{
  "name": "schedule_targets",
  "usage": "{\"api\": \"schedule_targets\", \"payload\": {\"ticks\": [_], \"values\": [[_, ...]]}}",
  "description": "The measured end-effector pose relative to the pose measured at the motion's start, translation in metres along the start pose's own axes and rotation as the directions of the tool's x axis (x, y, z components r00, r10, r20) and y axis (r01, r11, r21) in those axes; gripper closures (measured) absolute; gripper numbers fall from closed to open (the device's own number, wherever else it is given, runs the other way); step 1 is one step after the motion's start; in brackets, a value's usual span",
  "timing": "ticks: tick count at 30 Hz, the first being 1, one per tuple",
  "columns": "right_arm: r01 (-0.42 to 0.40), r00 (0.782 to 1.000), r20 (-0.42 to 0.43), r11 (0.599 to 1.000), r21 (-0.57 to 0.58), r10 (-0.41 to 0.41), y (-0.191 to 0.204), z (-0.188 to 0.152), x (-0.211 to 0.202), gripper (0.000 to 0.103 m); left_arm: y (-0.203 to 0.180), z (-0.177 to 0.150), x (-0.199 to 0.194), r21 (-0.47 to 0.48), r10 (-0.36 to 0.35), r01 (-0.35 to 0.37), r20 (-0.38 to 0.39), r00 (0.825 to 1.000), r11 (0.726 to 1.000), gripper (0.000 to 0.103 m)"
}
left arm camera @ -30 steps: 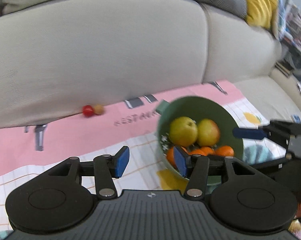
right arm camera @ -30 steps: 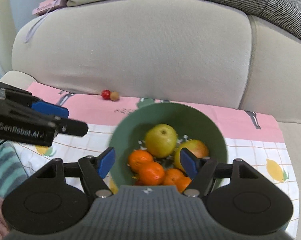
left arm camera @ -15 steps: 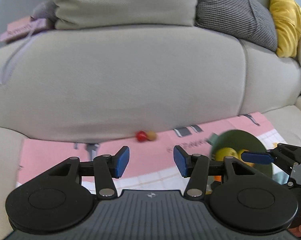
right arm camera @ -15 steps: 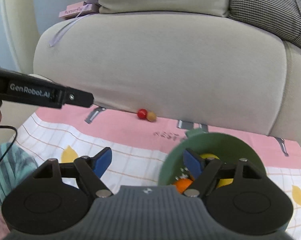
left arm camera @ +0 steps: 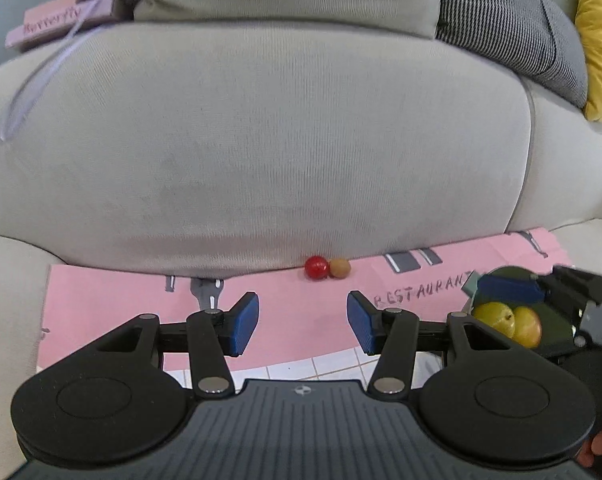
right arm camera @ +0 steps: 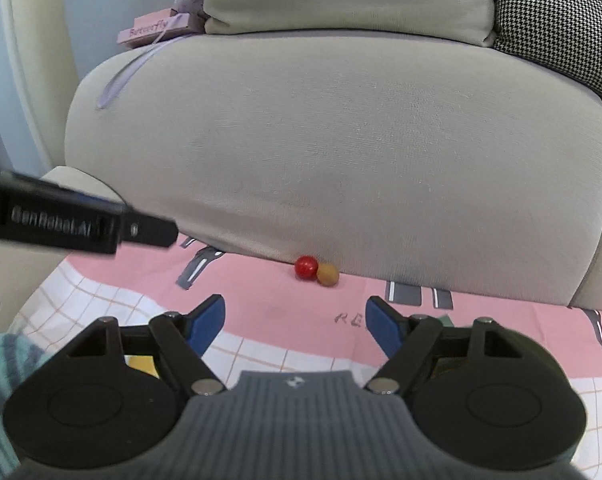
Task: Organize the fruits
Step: 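Withdraw both tools from the colander toward the cherry tomato and brown fruit, then lower the left tool around the cherry tomato while the right tool closes on the brown fruit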
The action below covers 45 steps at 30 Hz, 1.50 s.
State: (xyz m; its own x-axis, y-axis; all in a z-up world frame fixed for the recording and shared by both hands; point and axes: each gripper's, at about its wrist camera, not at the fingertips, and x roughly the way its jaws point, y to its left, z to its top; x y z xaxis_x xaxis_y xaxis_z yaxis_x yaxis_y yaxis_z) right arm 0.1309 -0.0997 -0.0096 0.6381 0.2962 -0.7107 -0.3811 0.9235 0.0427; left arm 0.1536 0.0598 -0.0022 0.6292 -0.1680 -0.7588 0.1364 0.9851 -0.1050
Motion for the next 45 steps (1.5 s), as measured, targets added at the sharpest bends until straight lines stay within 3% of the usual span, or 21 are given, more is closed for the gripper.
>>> {"api": "schedule_targets", "payload": {"ticks": [8, 15, 20, 28, 32, 42, 45], "values": [[0.043, 0.998, -0.034, 0.999, -0.003, -0.043, -0.005, 0.004, 0.043, 0.028, 0.017, -0.006, 0.039, -0.012, -0.019, 0.019, -0.047, 0.999, 1.0, 0.043], [0.022, 0.997, -0.077, 1.0, -0.015, -0.023, -0.007, 0.008, 0.081, 0.033, 0.029, -0.003, 0.072, -0.033, -0.044, 0.042, -0.083, 0.996, 0.999, 0.043], [0.022, 0.993, -0.112, 0.998, -0.06, -0.029, -0.015, 0.019, 0.106, 0.046, 0.031, 0.004, 0.095, -0.027, -0.066, 0.064, -0.094, 0.993, 0.998, 0.043], [-0.062, 0.973, -0.229, 0.975, -0.214, 0.011, -0.029, 0.035, 0.147, 0.061, 0.027, 0.011, 0.131, -0.008, -0.101, 0.101, -0.128, 0.987, 0.995, 0.045], [-0.116, 0.959, -0.281, 0.955, -0.272, 0.037, -0.032, 0.036, 0.163, 0.062, 0.028, 0.012, 0.144, -0.019, -0.118, 0.116, -0.147, 0.982, 0.993, 0.046], [-0.168, 0.934, -0.354, 0.935, -0.313, 0.049, -0.032, 0.037, 0.199, 0.063, 0.037, 0.01, 0.159, -0.033, -0.122, 0.118, -0.177, 0.977, 0.993, 0.048], [-0.172, 0.929, -0.368, 0.933, -0.316, 0.046, -0.031, 0.036, 0.207, 0.072, 0.04, 0.01, 0.161, -0.037, -0.119, 0.114, -0.182, 0.976, 0.993, 0.048]]}}
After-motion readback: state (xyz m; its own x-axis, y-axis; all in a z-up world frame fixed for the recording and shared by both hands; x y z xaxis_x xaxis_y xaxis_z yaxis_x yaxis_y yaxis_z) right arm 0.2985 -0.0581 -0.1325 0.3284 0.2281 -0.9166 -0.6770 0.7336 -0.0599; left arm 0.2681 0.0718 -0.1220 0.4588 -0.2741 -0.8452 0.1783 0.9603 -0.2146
